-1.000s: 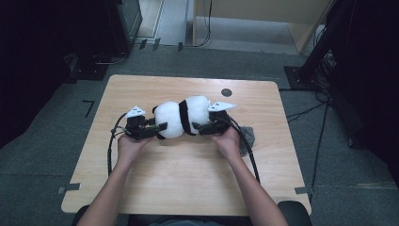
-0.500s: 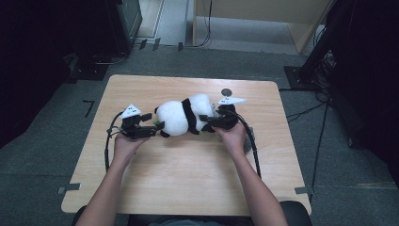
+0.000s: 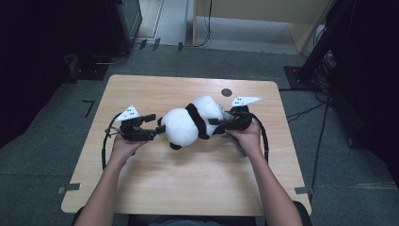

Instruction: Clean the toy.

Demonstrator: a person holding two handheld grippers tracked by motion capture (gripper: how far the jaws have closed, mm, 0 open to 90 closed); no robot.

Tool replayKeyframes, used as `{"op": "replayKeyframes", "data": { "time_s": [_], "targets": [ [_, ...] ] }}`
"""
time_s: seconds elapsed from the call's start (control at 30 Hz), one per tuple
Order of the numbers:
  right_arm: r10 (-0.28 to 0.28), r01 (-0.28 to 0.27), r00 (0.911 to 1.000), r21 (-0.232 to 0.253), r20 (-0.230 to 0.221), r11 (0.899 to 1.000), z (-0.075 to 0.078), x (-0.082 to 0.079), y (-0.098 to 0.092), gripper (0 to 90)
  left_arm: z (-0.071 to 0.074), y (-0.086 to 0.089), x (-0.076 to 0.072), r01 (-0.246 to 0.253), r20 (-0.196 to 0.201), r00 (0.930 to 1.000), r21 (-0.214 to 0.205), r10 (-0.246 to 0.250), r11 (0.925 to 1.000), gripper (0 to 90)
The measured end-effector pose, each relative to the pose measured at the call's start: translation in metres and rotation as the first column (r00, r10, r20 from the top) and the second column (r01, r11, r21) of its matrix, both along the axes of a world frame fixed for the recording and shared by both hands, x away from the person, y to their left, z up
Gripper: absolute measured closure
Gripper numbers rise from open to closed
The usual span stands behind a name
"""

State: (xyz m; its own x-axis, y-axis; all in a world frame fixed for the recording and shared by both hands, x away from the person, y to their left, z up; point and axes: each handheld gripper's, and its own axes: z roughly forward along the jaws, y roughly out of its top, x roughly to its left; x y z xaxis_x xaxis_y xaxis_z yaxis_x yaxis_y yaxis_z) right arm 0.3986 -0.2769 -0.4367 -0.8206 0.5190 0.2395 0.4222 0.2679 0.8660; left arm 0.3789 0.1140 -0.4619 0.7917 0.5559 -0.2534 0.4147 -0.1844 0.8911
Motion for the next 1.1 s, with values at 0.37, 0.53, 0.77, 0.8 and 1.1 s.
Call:
{"op": "replayKeyframes", "data": {
  "time_s": [0.37, 0.53, 0.77, 0.8, 1.1],
  "targets": [
    [0.108, -0.108, 0.994, 0.017, -0.014, 0.994, -0.013, 0.008, 0.015, 55.2, -0.014, -0.019, -0.007, 0.213, -0.061, 0.9757, 0.039, -0.21, 0.9763, 0.8],
    [0.097, -0.097, 0.9953, -0.012, -0.003, 0.995, -0.016, 0.014, 0.03, 54.5, -0.015, -0.028, -0.01, 0.24, -0.053, 0.9701, 0.072, -0.237, 0.968, 0.0],
    [0.101, -0.1, 0.9946, -0.029, 0.021, 0.995, -0.018, 0.018, 0.043, 54.4, -0.012, -0.034, -0.019, 0.263, -0.038, 0.9648, 0.143, -0.26, 0.9541, 15.1],
    [0.097, -0.097, 0.9951, -0.031, 0.016, 0.995, -0.019, 0.018, 0.043, 54.4, -0.011, -0.034, -0.019, 0.263, -0.051, 0.9648, 0.141, -0.258, 0.9545, 18.9],
    [0.053, -0.054, 0.998, -0.026, -0.034, 0.998, -0.018, 0.023, 0.031, 34.8, -0.002, -0.024, -0.017, 0.212, -0.051, 0.9767, 0.075, -0.208, 0.9744, 53.4]
  ]
}}
